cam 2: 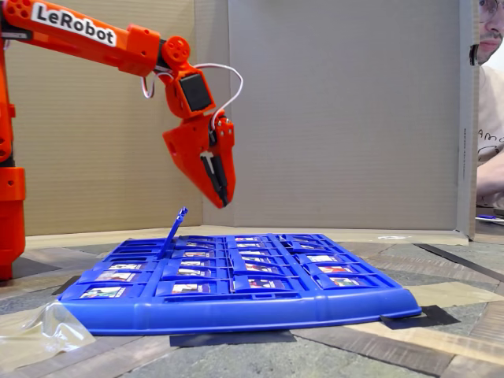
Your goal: Flip A0.
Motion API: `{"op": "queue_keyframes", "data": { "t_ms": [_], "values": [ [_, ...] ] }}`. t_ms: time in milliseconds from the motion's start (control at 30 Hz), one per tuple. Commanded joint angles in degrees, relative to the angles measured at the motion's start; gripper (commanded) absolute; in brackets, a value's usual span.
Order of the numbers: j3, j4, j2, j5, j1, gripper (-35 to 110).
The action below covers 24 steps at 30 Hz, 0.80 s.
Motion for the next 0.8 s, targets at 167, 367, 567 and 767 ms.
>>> {"op": "queue_keyframes", "data": {
  "t_ms": [167, 367, 567, 767],
  "values": [
    [-4.5, 8.3, -2.7, 1.8, 0.1, 1],
    [-4.8, 11.6, -4.1, 2.3, -0.4, 1],
    [-5.4, 10.7, -4.9, 4.1, -1.7, 1],
    [-5.0, 10.5, -3.0, 7.2, -5.0, 1]
  ]
}}
